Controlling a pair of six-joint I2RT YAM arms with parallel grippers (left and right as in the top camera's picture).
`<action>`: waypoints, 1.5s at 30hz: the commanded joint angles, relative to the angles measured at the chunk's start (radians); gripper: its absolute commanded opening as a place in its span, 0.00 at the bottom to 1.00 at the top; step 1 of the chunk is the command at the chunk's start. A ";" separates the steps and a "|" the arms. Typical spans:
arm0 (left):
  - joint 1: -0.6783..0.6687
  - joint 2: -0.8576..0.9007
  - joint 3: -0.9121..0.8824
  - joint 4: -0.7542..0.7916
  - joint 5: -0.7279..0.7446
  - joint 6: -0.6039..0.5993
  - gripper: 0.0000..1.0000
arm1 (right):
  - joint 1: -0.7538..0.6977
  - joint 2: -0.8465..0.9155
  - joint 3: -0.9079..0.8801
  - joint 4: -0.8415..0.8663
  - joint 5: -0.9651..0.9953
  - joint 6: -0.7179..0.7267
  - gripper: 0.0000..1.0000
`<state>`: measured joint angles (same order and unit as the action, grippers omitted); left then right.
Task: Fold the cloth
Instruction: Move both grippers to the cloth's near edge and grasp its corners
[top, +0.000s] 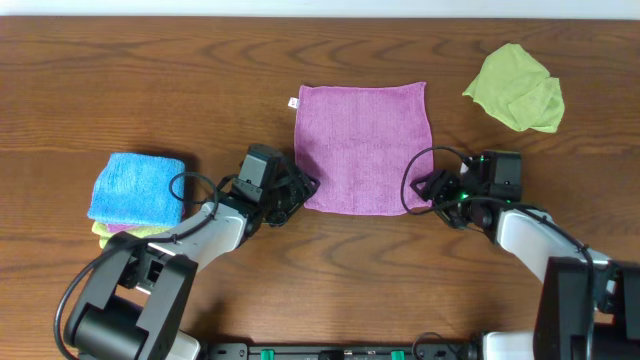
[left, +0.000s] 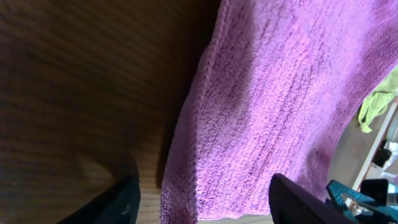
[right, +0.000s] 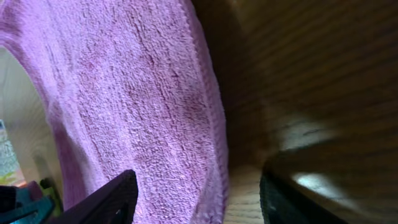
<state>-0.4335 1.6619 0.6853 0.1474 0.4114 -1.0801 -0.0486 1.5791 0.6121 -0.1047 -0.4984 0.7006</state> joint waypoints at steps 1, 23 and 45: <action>-0.021 0.019 -0.003 0.017 -0.023 -0.002 0.65 | 0.011 0.041 -0.006 0.000 0.027 0.018 0.63; -0.032 0.021 -0.003 -0.016 -0.052 0.064 0.06 | 0.011 0.043 -0.006 0.004 0.036 0.017 0.11; -0.030 -0.058 -0.002 -0.249 0.071 0.206 0.06 | 0.011 -0.070 -0.005 -0.267 0.067 -0.054 0.01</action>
<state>-0.4629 1.6470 0.6838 -0.0803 0.4686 -0.9115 -0.0425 1.5616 0.6121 -0.3374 -0.4782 0.6880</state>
